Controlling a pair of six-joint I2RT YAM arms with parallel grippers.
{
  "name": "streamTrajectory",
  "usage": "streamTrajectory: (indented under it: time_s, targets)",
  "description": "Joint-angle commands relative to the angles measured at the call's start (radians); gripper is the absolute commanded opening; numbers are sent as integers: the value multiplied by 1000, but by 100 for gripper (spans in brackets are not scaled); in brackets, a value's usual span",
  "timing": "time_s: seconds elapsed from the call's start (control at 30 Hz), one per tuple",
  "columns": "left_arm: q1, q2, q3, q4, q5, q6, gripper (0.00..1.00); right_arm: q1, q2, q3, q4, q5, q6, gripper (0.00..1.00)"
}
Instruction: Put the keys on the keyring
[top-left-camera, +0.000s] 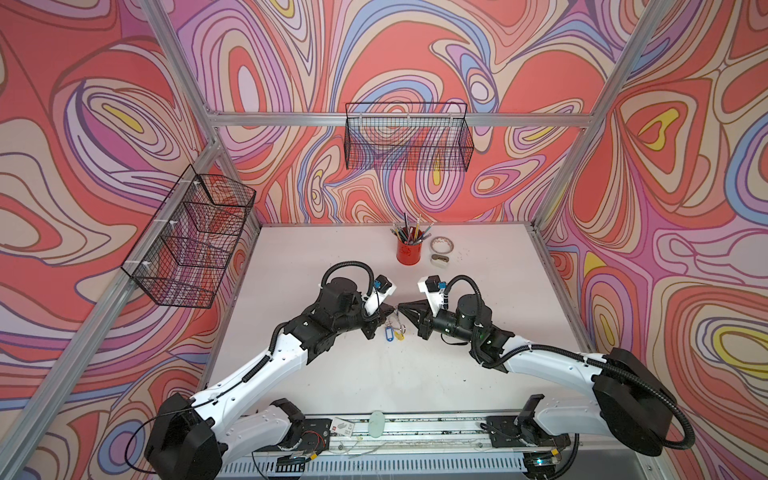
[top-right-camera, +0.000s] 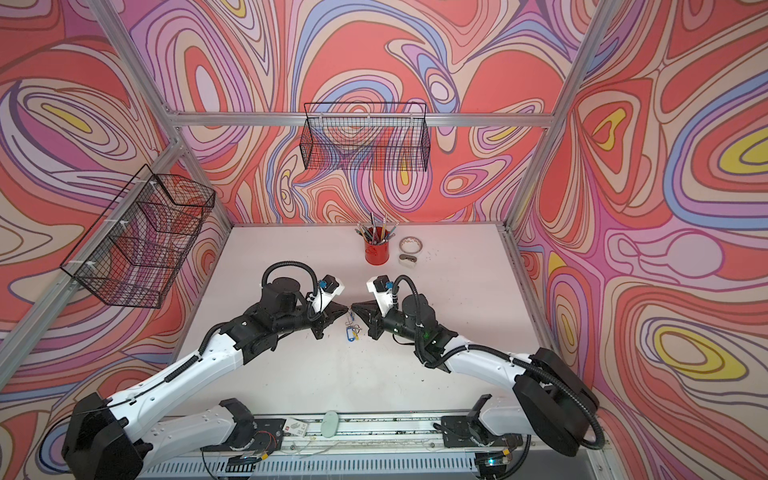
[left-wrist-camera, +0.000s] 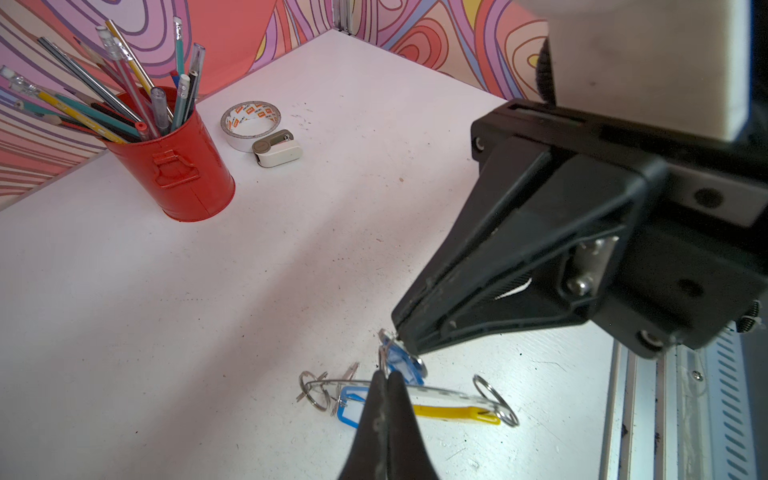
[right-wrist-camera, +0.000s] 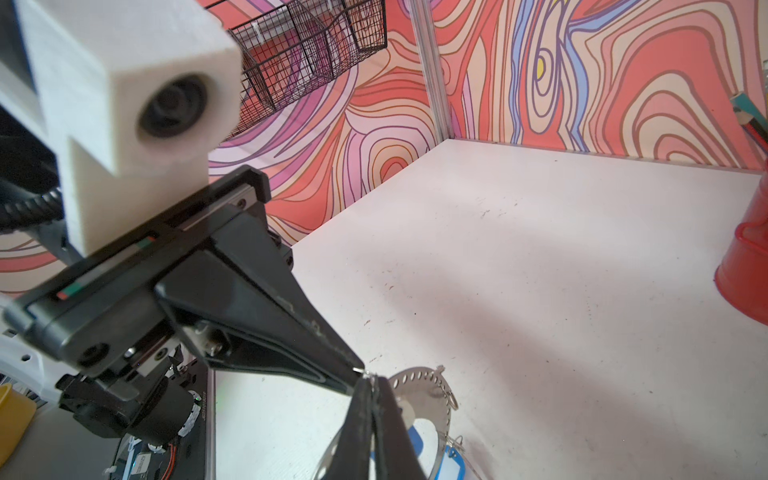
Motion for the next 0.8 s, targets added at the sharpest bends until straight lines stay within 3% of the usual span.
streamTrajectory:
  time_s: [0.0, 0.47, 0.77]
  targets:
    - [-8, 2, 25, -5, 22, 21, 0, -2, 22, 28, 26, -1, 8, 0]
    - [-12, -13, 13, 9, 13, 36, 0, -4, 28, 48, -51, 80, 67, 0]
    - [-17, -33, -14, 43, 4, 53, 0, -21, 47, 68, -90, 64, 112, 0]
